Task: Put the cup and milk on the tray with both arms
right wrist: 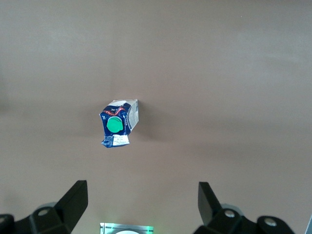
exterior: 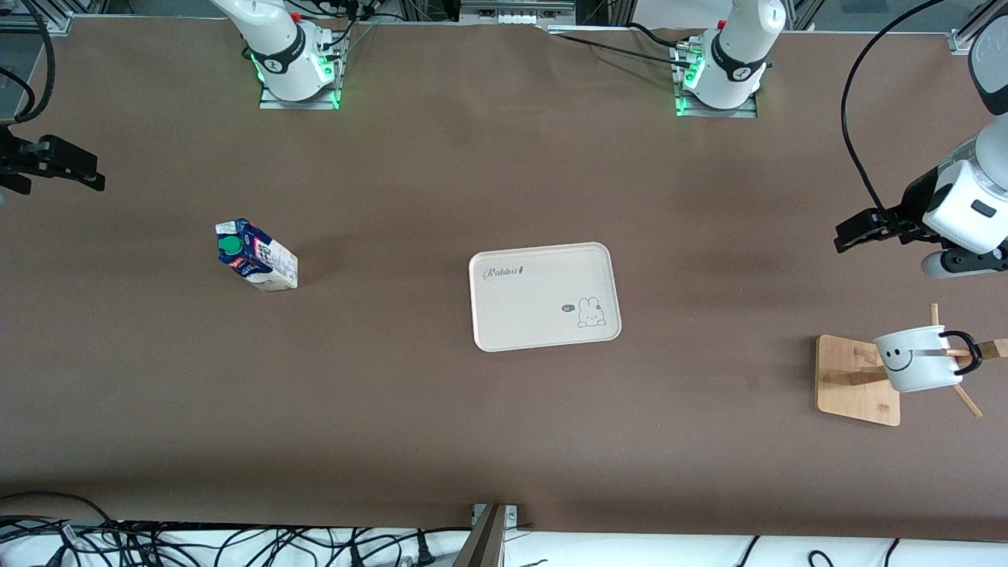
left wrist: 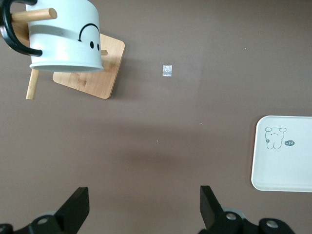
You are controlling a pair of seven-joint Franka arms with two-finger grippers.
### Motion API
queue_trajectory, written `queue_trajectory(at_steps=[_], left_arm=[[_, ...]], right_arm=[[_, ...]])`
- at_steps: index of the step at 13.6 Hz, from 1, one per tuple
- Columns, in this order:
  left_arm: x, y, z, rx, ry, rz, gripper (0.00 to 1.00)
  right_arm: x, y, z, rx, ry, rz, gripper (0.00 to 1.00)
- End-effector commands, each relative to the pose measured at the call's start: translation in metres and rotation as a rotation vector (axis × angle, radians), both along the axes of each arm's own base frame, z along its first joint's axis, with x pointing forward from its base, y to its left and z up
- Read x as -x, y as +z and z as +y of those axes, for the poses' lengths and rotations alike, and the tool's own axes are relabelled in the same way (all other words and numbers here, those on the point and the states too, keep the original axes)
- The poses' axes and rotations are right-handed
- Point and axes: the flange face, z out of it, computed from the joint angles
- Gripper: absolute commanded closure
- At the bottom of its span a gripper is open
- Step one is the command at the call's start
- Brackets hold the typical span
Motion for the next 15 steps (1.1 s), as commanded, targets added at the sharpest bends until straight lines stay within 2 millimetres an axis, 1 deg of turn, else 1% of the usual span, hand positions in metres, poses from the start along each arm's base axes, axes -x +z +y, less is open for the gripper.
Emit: queue_trajectory(at_steps=[1, 5, 6, 7, 8, 11, 15], left_arm=[[-0.002, 0.005, 0.001, -0.009, -0.015, -0.008, 0.0], [-0.002, 0.005, 0.001, -0.009, -0.015, -0.008, 0.0], [-0.002, 0.005, 0.001, -0.009, -0.015, -0.008, 0.0], [-0.002, 0.005, 0.0, -0.009, -0.016, -0.008, 0.0], [-0.002, 0.005, 0.0, -0.009, -0.016, -0.008, 0.0], [-0.002, 0.005, 0.0, -0.009, -0.015, -0.008, 0.0], [-0.002, 0.005, 0.0, -0.009, -0.015, -0.009, 0.0]], right_arm=[[-0.002, 0.006, -0.002, 0.004, 0.016, -0.007, 0.0], [-0.002, 0.006, -0.001, 0.0, 0.012, -0.009, 0.0], [-0.004, -0.001, -0.001, 0.0, 0.011, 0.006, 0.0], [-0.011, -0.015, 0.005, 0.007, 0.025, 0.036, 0.0], [-0.012, -0.016, 0.011, 0.01, 0.034, 0.038, 0.0], [-0.014, -0.028, 0.013, 0.004, 0.035, 0.063, 0.0], [-0.031, -0.07, 0.015, 0.0, 0.037, 0.133, 0.0]])
